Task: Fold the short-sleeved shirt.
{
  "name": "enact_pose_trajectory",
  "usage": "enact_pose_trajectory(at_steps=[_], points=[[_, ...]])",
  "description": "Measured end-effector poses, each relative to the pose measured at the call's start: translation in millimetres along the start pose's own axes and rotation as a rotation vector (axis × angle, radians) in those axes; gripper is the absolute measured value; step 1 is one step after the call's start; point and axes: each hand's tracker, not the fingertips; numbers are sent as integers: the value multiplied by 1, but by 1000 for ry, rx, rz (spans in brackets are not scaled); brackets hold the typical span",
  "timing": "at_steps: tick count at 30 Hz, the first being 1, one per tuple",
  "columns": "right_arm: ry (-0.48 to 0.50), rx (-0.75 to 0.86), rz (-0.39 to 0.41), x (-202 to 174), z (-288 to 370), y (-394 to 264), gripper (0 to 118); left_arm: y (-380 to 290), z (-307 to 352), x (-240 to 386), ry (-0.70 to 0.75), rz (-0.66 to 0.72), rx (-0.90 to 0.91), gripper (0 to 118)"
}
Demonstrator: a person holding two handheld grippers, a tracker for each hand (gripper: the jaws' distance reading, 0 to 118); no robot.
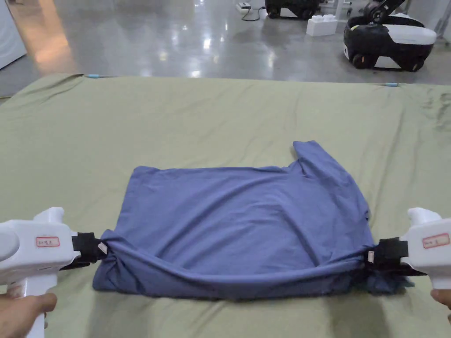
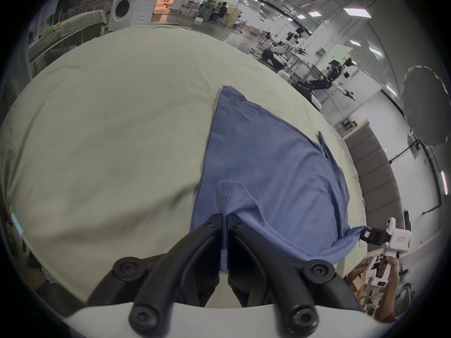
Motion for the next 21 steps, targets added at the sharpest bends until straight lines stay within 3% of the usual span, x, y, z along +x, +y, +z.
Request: enact_pose_trajectory(at_steps=[4, 6, 7, 8, 9, 10, 12, 13, 14, 17, 18, 19, 20, 21], points=[[-32, -13, -19, 4, -29, 26, 16, 14, -24, 9, 69, -5, 35, 3], [-45, -59, -69, 10, -44, 33, 24, 14, -34, 9, 87, -3, 46, 3], [-50, -57, -90, 13, -48, 34, 35, 15, -37, 8, 90, -3, 44, 3], [-64, -65, -112, 16, -52, 35, 62, 15, -41, 8, 92, -3, 40, 4], [-92, -82, -120, 17, -54, 36, 79, 17, -43, 6, 95, -3, 31, 4], [-129, -89, -107, 16, -53, 35, 85, 18, -46, 5, 93, 10, -3, 14], [-118, -33, -65, 13, -37, 31, 85, 20, -42, 1, 5, 55, -52, 77], [-84, 12, -41, 10, -19, 28, 85, 20, -34, -3, -68, 83, -56, 85], [-55, 99, -22, 5, 2, 18, 85, 14, -15, -3, -152, 108, -12, 85], [-63, 427, 102, -11, 72, -27, 85, -3, 49, 10, -191, 61, 215, 84], [-87, 535, 126, -17, 91, -49, 81, -15, 72, 18, -186, 16, 291, 84], [-93, 633, 146, -23, 112, -78, 67, -33, 97, 27, -195, -34, 362, 84], [-31, 715, 185, -28, 127, -106, 25, -55, 121, 35, -226, -69, 420, 79], [10, 746, 223, -32, 135, -122, 8, -68, 135, 39, -270, -110, 467, 64]])
